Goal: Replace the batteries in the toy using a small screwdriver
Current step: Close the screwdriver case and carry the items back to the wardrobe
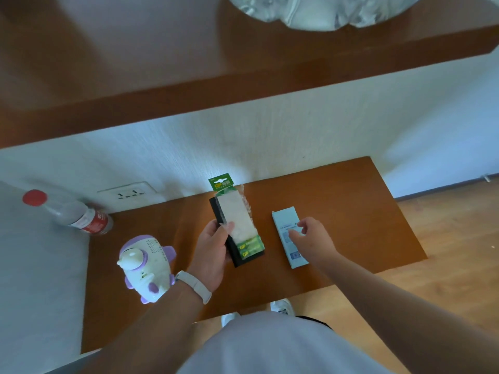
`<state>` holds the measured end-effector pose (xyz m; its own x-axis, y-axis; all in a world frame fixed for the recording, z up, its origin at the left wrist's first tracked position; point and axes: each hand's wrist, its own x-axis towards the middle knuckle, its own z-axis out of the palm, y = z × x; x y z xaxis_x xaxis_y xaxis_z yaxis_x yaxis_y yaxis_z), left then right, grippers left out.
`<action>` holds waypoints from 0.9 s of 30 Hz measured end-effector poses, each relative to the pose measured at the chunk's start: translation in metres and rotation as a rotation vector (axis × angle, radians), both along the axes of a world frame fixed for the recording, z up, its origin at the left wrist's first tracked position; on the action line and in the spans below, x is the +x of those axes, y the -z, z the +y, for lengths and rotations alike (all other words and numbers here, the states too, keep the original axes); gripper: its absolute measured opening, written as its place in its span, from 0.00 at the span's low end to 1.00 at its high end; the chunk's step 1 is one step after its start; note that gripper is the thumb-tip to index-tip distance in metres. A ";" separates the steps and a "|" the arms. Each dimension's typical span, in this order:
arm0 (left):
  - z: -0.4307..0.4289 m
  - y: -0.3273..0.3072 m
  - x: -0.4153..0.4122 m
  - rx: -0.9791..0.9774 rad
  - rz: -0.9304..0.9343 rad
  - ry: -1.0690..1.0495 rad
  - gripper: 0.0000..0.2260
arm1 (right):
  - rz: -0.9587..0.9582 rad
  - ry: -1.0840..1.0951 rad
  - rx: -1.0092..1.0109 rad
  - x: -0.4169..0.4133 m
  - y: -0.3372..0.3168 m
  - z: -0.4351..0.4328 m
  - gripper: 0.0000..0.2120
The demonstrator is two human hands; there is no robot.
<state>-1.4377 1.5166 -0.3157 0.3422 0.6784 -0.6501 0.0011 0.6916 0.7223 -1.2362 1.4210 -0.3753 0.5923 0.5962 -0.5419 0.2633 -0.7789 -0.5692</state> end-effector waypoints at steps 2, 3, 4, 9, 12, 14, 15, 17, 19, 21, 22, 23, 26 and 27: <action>0.003 -0.003 -0.001 0.007 0.002 -0.003 0.11 | -0.047 -0.044 -0.066 0.004 0.016 0.002 0.22; 0.004 -0.004 -0.002 0.013 0.006 0.000 0.11 | -0.072 -0.066 -0.098 0.005 0.023 0.003 0.25; 0.005 -0.005 -0.004 0.020 0.008 0.005 0.11 | -0.098 -0.089 -0.128 0.005 0.029 0.003 0.27; 0.006 -0.005 -0.013 0.029 0.018 -0.006 0.12 | -0.230 -0.192 -0.231 0.000 0.043 0.004 0.35; 0.006 -0.004 -0.020 0.025 0.026 -0.014 0.11 | -0.263 -0.221 -0.274 -0.004 0.046 0.006 0.37; 0.007 -0.004 -0.026 0.023 0.040 -0.019 0.10 | -0.266 -0.205 -0.306 -0.006 0.046 0.008 0.37; 0.007 -0.003 -0.028 0.020 0.048 -0.022 0.10 | -0.264 -0.191 -0.308 -0.007 0.046 0.010 0.37; 0.008 -0.003 -0.032 0.015 0.059 -0.026 0.10 | -0.265 -0.168 -0.293 -0.010 0.044 0.012 0.36; 0.009 -0.004 -0.036 0.012 0.060 -0.026 0.10 | -0.262 -0.151 -0.272 -0.013 0.045 0.013 0.35; 0.010 -0.005 -0.039 0.006 0.055 -0.025 0.10 | -0.229 -0.115 -0.245 -0.015 0.047 0.012 0.34; 0.010 -0.005 -0.040 0.005 0.052 -0.022 0.09 | -0.202 -0.083 -0.221 -0.016 0.047 0.011 0.32; 0.011 -0.006 -0.041 0.007 0.049 -0.021 0.09 | -0.167 -0.044 -0.184 -0.016 0.046 0.010 0.30; 0.011 -0.009 -0.044 0.023 0.041 -0.006 0.09 | -0.058 0.025 -0.086 -0.018 0.039 0.007 0.20; 0.012 -0.009 -0.045 0.026 0.037 0.003 0.09 | -0.036 0.027 -0.063 -0.019 0.037 0.005 0.18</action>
